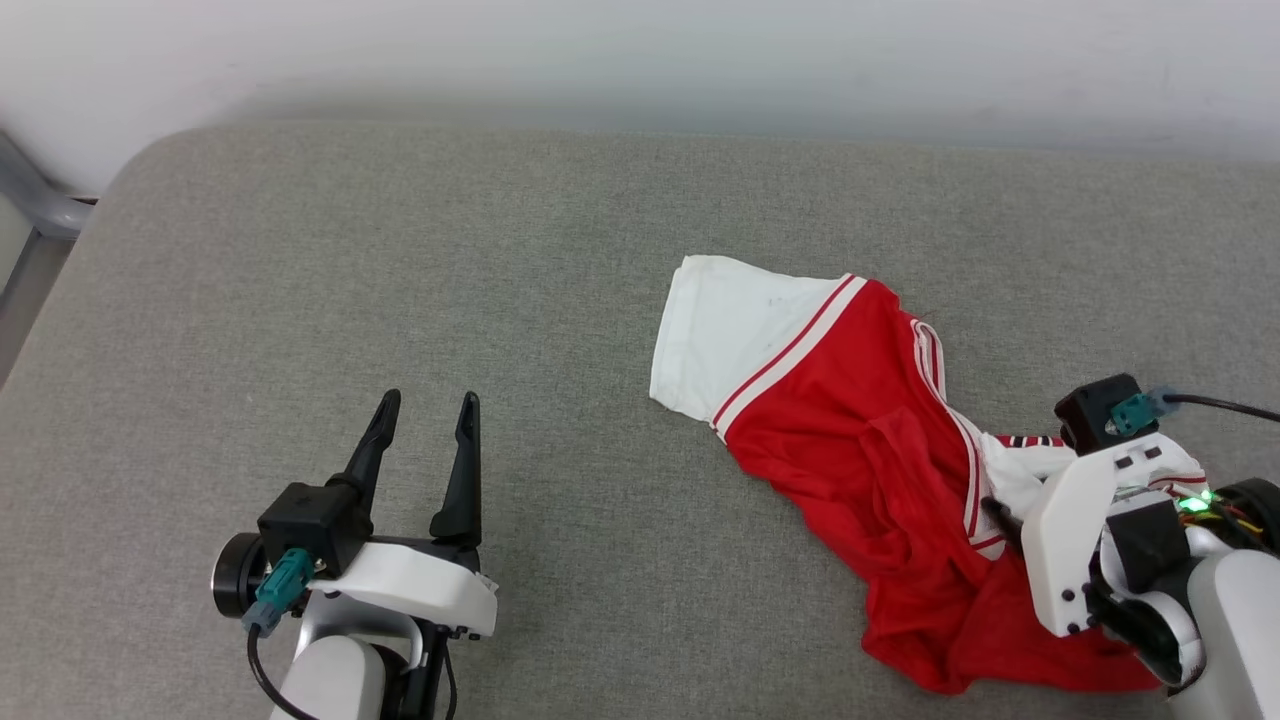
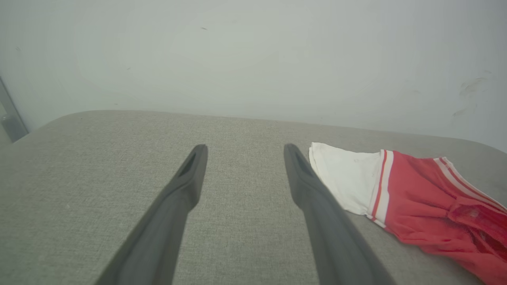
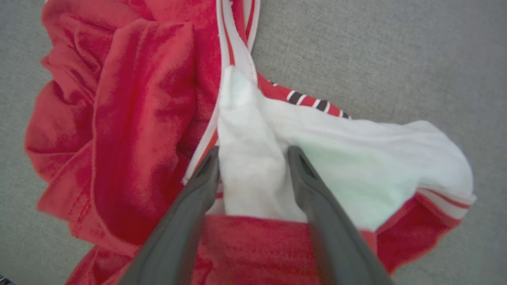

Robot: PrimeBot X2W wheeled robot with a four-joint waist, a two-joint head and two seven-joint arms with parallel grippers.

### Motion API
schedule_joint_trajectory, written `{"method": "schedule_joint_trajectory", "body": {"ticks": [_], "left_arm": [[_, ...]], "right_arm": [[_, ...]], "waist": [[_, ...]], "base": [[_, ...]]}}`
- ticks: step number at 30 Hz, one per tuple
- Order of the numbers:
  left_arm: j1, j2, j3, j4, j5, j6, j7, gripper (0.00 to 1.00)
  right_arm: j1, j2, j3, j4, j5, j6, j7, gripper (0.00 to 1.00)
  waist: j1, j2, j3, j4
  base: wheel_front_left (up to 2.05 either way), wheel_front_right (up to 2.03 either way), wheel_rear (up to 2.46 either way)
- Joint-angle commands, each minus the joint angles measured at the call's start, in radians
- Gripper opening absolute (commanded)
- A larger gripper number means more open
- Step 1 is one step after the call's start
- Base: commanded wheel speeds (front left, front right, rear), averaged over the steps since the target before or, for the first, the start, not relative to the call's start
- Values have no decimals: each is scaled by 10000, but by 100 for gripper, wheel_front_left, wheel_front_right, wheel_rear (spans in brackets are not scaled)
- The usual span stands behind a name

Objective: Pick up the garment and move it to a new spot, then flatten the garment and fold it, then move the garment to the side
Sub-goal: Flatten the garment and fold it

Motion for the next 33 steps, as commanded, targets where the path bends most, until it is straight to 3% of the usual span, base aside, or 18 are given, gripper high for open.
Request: {"method": "schedule_joint_trajectory", "body": {"ticks": [1,11,15,24,32,33], "left_arm": [[-135,-5,7,-18,-35,41,-44,100],[-270,-6,95,-41,94,8,-44,100],[-277,-7,94,-40,187,-14,-44,100],[-270,-4,139,12,309,-93,-44,100],[-331,-4,174,76,405,-153,-44,100],[-336,-3,180,89,414,-158,-44,100]], "right_arm": [[-209,-101,-28,18,76,-7,-60,0],[-1196,-27,-1101,-126,-327,-7,-1150,0],[-1399,230,-2292,76,-581,-7,-1885,0],[-464,1190,-6021,1230,-549,-7,-3180,0],[36,1789,-7394,3264,-468,-7,-4377,0],[-14,1835,-7457,3467,-404,-7,-4562,16]], "waist": [[0,0,66,-31],[0,0,207,-432],[0,0,223,-631],[0,0,248,-920],[0,0,283,-1028],[0,0,273,-1035]], "base": [[0,0,0],[0,0,0],[0,0,0],[0,0,0],[0,0,0],[0,0,0]]}}
